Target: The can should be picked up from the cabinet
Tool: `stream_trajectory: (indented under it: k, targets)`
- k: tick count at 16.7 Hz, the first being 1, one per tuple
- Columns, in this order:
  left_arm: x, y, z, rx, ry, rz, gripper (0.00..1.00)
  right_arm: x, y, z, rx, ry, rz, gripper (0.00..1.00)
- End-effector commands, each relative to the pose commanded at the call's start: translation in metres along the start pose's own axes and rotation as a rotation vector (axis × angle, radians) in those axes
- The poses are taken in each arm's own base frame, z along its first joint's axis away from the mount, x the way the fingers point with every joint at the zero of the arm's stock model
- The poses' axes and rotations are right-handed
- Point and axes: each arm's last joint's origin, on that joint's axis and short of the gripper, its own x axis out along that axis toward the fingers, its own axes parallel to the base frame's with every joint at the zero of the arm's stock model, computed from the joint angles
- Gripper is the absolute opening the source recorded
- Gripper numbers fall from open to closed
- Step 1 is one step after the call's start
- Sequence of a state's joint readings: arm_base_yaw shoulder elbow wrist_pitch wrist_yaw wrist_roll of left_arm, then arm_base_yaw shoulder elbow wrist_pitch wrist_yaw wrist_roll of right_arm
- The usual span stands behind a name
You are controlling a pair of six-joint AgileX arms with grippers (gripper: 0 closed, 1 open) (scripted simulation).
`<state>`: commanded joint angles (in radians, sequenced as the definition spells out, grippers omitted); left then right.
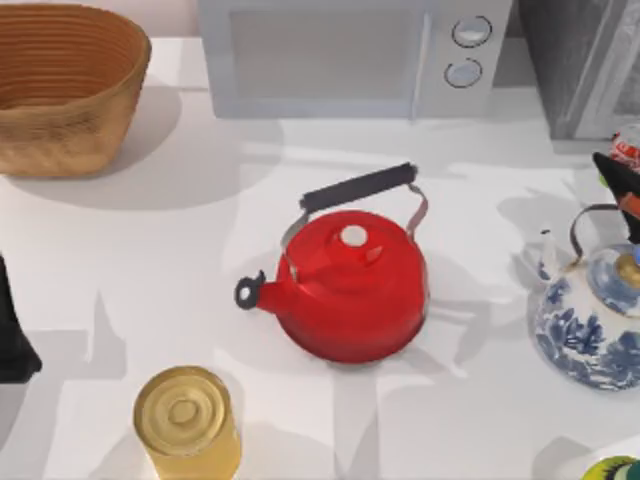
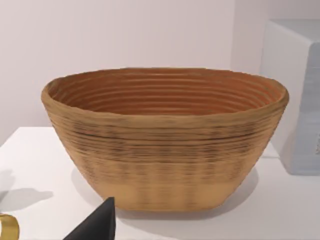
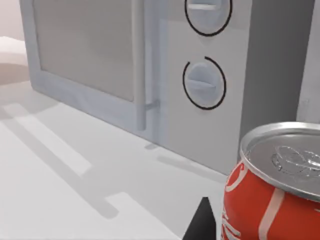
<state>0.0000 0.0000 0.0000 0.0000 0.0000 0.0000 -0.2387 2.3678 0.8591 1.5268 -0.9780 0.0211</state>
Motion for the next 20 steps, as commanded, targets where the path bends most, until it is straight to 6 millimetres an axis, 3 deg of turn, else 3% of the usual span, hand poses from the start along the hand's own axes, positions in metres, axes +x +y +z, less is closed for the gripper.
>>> stream_trajectory:
  k: [1,14,20]
  targets:
    - [0.0,0.0,0.0,0.0,0.0,0.0,1.0,0.0,0.0,0.0,0.0,0.0,0.0,0.0]
    - [0.0,0.0,0.0,0.0,0.0,0.0,1.0,0.0,0.0,0.0,0.0,0.0,0.0,0.98]
    - [0.0,0.0,0.0,0.0,0.0,0.0,1.0,0.0,0.0,0.0,0.0,0.0,0.0,1.0]
